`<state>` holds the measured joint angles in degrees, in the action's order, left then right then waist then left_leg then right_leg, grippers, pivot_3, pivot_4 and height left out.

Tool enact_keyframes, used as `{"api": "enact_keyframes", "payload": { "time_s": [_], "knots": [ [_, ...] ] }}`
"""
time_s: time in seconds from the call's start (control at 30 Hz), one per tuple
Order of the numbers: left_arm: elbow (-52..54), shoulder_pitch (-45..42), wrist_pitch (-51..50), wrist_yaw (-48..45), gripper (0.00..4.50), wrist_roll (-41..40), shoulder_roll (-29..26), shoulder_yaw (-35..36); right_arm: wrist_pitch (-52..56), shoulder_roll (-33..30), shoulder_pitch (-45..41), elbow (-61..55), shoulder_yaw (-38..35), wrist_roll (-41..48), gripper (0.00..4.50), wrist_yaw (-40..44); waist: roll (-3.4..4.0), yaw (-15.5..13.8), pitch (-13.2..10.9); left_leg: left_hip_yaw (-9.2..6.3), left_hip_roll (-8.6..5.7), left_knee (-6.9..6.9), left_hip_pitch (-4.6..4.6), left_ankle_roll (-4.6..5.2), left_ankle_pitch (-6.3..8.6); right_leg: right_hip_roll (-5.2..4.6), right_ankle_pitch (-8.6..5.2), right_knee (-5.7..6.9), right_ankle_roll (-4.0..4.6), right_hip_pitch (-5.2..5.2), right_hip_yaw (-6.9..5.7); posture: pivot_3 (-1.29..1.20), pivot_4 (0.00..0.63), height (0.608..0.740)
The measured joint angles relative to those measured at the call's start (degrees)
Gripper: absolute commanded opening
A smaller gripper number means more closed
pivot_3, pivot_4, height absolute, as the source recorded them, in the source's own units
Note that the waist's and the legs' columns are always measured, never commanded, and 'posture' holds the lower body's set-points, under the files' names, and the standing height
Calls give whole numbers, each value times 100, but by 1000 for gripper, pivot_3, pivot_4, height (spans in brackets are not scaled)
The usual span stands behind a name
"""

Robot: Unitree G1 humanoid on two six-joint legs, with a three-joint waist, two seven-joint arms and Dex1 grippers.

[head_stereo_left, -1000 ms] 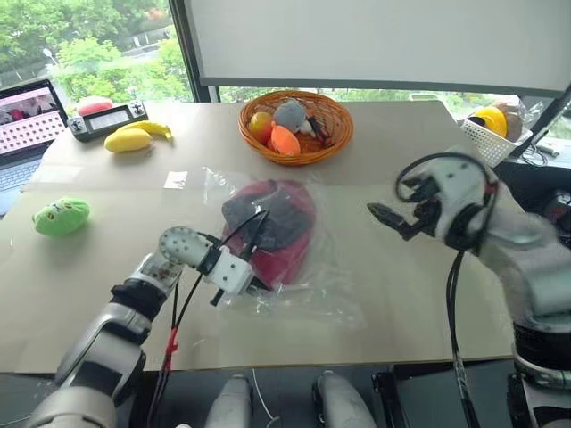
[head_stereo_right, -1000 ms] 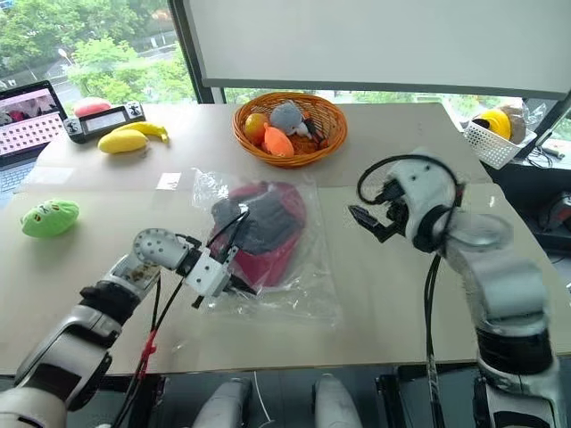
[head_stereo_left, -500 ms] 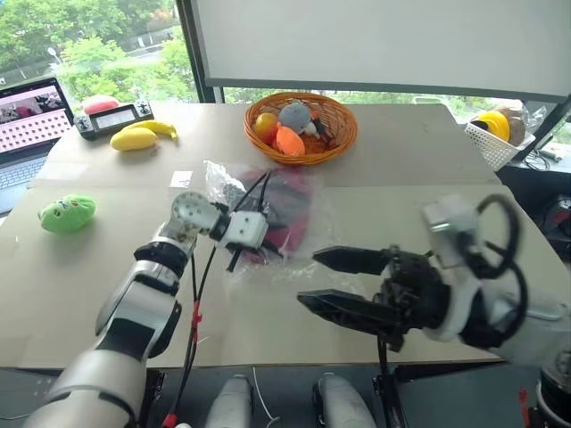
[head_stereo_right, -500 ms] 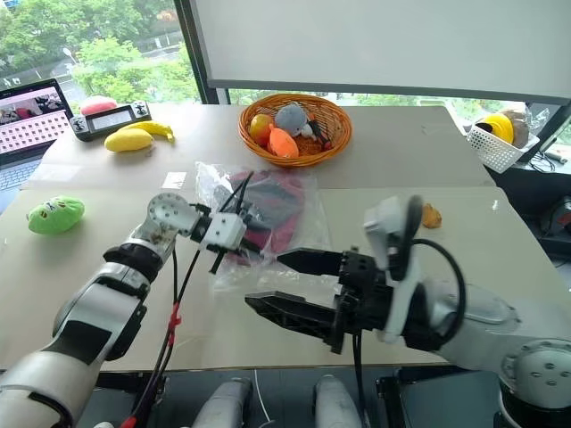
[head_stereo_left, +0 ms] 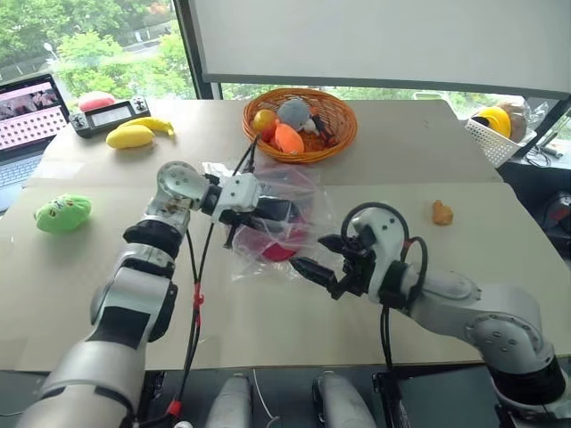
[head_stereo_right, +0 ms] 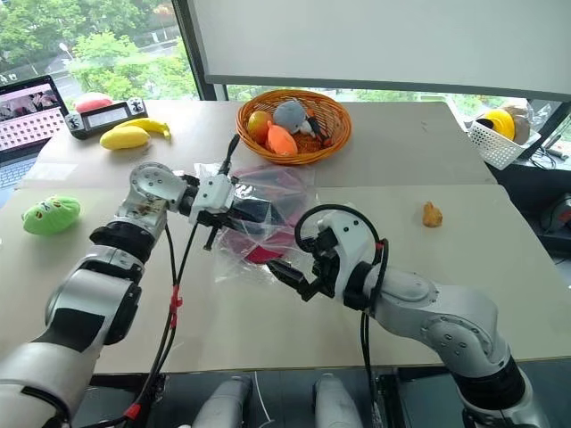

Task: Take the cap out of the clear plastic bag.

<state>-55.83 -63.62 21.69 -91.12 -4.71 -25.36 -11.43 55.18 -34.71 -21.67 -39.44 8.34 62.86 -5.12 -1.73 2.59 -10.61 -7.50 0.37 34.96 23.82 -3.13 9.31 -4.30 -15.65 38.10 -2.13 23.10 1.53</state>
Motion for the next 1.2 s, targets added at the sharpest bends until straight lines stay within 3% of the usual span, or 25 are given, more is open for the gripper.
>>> {"api": "enact_keyframes", "payload": {
  "time_s": [0.1,0.2,0.3,0.37,0.53,0.63,0.93,1.2],
  "knots": [
    [147,-3,-320,215,13,-7,81,97,-15,209,-2,13,21,-261,4500,27,0,-18,0,0,0,2,1,0,0,-2,0,-1,-1,-2,0,0,150,733],
    [274,-3,-481,379,13,6,187,130,-66,99,33,10,-408,-275,4500,202,0,-31,0,0,-4,2,3,0,0,-5,0,-2,0,-1,0,0,150,733],
    [306,-3,-454,604,13,126,283,98,-411,52,-62,-115,-1419,845,4500,287,0,-26,-2,0,-3,-2,2,1,0,-4,1,-2,0,-1,0,0,150,733],
    [301,-4,-428,767,13,267,371,20,-572,-321,-84,-467,-1807,1897,4500,447,0,-11,-2,0,-2,-4,-1,5,3,-3,1,-1,1,-3,0,0,150,733],
    [213,-5,-382,883,13,370,481,-6,-784,-637,29,-839,-1667,3459,4500,611,0,15,-2,2,-2,0,-2,6,4,-3,1,1,2,-3,2,0,150,733],
    [118,-31,-329,967,13,389,524,-2,-812,-561,228,-820,-1062,3696,4500,616,0,-2,-1,1,-1,4,-5,7,3,-2,2,2,2,-8,1,0,150,733],
    [138,-120,-506,954,13,300,548,51,-845,152,394,624,-234,2534,4500,616,0,-3,-2,1,-4,5,-3,7,3,-2,2,3,1,-3,2,0,150,733],
    [796,-7,-968,771,13,98,316,159,-856,248,154,1064,32,88,4500,390,1,1,-2,2,-4,2,-1,6,3,-3,2,2,0,1,3,0,150,733]
  ]
}}
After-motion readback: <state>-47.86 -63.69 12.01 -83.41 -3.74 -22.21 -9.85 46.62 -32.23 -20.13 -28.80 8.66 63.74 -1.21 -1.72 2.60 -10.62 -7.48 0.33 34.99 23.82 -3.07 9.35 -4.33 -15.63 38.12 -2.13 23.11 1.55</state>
